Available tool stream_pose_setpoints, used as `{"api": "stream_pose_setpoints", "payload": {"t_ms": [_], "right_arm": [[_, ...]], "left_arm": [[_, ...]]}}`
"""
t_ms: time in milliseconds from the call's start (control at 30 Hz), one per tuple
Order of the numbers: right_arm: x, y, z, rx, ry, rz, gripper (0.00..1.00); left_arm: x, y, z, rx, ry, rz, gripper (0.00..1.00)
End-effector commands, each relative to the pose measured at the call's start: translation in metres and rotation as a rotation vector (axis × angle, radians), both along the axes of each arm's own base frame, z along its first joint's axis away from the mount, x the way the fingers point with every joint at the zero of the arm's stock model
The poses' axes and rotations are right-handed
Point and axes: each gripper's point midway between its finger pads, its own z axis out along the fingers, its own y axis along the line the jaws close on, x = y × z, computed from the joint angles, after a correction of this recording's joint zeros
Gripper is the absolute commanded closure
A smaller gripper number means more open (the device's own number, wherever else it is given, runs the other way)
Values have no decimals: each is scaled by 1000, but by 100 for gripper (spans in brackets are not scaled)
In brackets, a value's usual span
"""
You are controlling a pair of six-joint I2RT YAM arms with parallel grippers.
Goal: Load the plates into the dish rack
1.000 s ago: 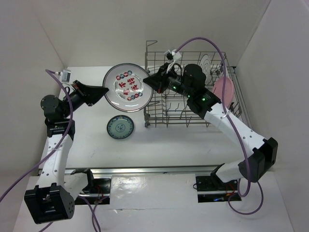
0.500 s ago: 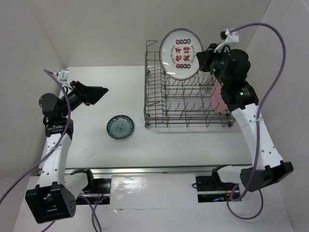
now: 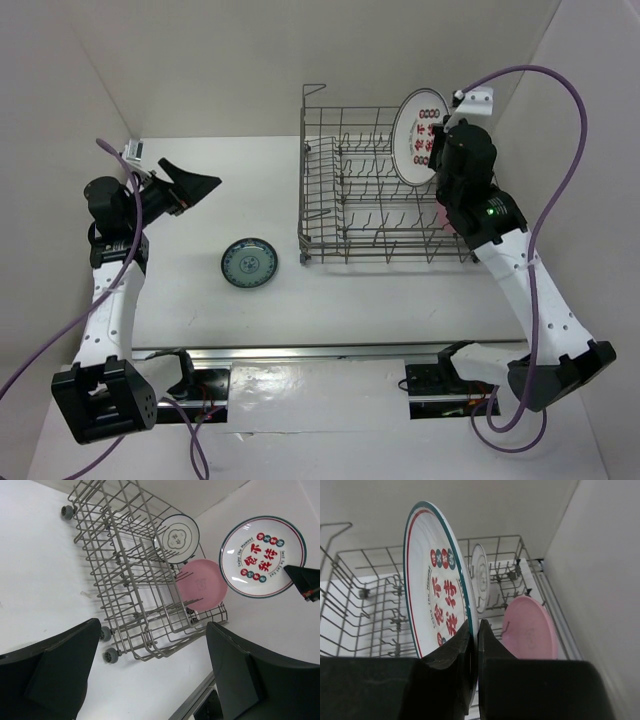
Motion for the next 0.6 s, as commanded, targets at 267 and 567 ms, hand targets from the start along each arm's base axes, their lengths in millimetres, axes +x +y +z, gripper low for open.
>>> {"api": "stream_pose_setpoints", "payload": {"t_ms": [267,567], "right_arm": [[-13,-28,-11,-194,54,-218,100],[3,-17,-64,-230,141,-192,100]], "left_arm": [[1,6,13,52,-28,28,0],[4,8,11,57,-21,36,0]]}}
